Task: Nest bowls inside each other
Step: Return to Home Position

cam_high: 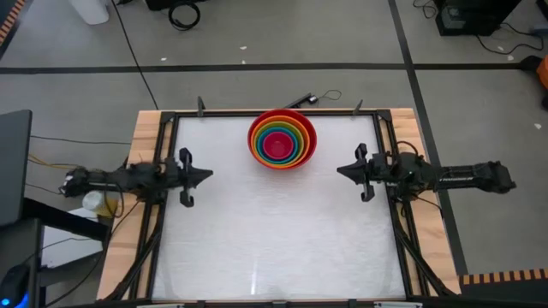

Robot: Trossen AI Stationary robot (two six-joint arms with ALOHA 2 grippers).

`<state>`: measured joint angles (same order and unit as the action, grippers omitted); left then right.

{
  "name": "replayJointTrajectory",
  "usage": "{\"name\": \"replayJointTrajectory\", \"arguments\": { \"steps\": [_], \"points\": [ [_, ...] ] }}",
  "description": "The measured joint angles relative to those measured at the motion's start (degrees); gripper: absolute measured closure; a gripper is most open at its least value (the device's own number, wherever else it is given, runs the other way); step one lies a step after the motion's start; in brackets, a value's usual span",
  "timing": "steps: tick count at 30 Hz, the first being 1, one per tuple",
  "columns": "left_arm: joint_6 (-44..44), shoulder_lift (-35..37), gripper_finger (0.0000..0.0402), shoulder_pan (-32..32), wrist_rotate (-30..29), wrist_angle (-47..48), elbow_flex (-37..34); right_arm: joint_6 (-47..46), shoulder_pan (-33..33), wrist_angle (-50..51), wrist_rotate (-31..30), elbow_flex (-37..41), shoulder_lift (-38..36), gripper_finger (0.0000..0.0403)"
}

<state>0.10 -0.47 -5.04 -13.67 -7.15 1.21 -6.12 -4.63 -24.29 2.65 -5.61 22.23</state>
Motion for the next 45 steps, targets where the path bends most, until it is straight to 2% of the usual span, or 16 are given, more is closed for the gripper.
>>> {"name": "replayJointTrajectory", "arguments": {
  "steps": [2,6,9,16,22,27,35,41,45],
  "points": [
    [-2.2,-0.1,0.0398,2.1,0.0,1.1,-0.7,-1.3,-0.4,0.1,0.4,0.3,-0.1,0.0394],
    [-8.1,0.2,0.0393,3.6,0.9,3.2,-0.7,-3.9,0.2,-6.4,5.2,4.0,0.0,0.0394],
    [-8.2,0.2,0.0391,3.1,3.1,3.8,0.4,-3.2,0.8,-5.7,5.4,5.1,-0.3,0.0394],
    [-5.0,0.3,0.0391,2.2,3.1,6.5,3.3,-2.2,-0.4,-4.9,5.5,5.1,-1.3,0.0394],
    [-4.4,0.2,0.0390,2.2,3.1,5.9,1.4,-2.6,-0.5,-5.1,5.8,5.1,-3.2,0.0394],
    [-3.6,0.2,0.0390,2.2,3.0,0.6,-0.7,-2.7,0.2,-5.2,6.5,5.1,-3.1,0.0394],
    [-3.7,0.1,0.0390,2.2,3.3,1.4,-0.7,-2.4,1.7,-4.3,5.6,5.2,-3.1,0.0394],
    [-6.7,0.1,0.0390,2.2,3.5,2.6,-0.7,-1.4,1.9,-3.9,0.0,5.2,-3.1,0.0394],
    [-9.5,0.1,0.0390,2.2,7.1,2.8,-0.7,-0.7,1.5,-4.5,0.0,5.2,-3.8,0.0394]
  ]
}}
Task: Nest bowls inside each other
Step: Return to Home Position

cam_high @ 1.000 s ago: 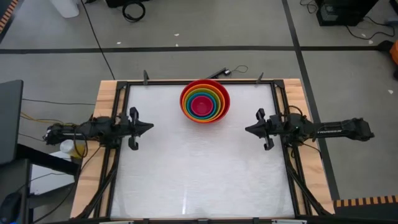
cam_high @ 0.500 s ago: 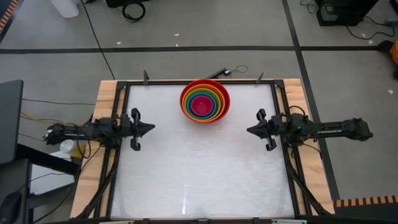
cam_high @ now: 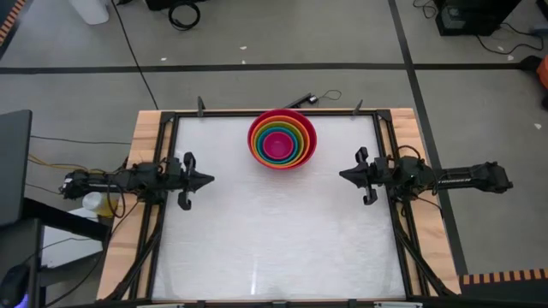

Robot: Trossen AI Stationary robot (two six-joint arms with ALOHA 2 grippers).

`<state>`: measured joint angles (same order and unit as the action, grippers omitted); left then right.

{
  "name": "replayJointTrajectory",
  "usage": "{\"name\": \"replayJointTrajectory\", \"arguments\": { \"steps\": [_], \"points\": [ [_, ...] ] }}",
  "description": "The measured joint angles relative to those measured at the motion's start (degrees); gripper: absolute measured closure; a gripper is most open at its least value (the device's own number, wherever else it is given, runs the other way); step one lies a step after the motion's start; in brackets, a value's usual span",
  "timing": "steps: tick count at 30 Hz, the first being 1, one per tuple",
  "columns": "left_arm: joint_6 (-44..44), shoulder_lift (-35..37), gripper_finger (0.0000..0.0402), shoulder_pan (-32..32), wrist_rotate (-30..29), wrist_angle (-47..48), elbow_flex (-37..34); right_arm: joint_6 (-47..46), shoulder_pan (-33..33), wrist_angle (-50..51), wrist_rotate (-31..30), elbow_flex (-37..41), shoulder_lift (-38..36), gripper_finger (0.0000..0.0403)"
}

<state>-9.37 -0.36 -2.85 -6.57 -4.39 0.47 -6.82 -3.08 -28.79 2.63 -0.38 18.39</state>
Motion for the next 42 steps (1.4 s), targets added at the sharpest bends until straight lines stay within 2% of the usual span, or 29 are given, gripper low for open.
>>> {"name": "replayJointTrajectory", "arguments": {
  "steps": [9,12,19,22,29,42],
  "points": [
    [3.1,0.0,0.0390,0.0,-1.7,2.4,0.0,-2.1,-1.7,3.6,-3.2,-0.4,-1.7,0.0393],
    [4.7,0.0,0.0390,0.0,-1.8,2.4,0.0,-1.1,-1.8,5.7,-1.7,-1.3,-5.0,0.0393],
    [5.7,0.0,0.0390,0.1,-2.6,2.3,0.0,-0.9,-1.8,13.1,-3.6,0.0,-15.3,0.0392],
    [6.1,0.0,0.0390,0.1,-2.8,2.3,0.0,-2.3,-1.8,15.9,-3.2,0.0,-17.6,0.0392],
    [7.3,0.0,0.0390,0.1,-2.8,2.3,0.0,-8.1,-1.8,17.0,-3.2,0.0,-17.9,0.0391],
    [7.2,0.0,0.0390,0.1,-2.8,2.3,-0.1,-8.1,-1.6,16.9,-3.0,0.0,-17.9,0.0385]
  ]
}}
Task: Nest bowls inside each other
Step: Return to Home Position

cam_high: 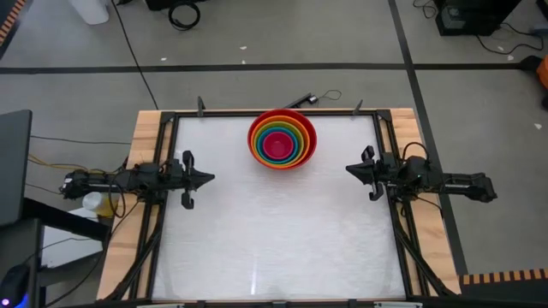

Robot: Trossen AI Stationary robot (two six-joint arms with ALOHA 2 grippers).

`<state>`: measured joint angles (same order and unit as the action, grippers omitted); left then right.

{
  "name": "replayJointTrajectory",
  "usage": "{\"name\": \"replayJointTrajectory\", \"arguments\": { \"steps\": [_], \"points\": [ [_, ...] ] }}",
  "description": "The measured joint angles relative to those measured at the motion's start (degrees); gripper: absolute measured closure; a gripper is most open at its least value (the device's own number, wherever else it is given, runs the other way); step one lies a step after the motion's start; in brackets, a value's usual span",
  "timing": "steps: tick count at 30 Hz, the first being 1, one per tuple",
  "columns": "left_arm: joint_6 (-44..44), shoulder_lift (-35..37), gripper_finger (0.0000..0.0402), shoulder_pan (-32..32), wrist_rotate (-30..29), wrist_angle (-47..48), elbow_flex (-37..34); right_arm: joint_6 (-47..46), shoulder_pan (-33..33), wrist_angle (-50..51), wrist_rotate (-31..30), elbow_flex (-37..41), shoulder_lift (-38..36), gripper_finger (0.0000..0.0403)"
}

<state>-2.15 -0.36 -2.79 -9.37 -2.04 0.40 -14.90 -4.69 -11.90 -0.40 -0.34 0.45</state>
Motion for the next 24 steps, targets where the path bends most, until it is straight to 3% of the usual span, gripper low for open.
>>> {"name": "replayJointTrajectory", "arguments": {
  "steps": [24],
  "points": [
    [0.0,0.3,0.0390,0.0,-0.1,-3.2,0.0,0.0,7.8,-0.2,0.2,0.0,-0.3,0.0383]
  ]
}}
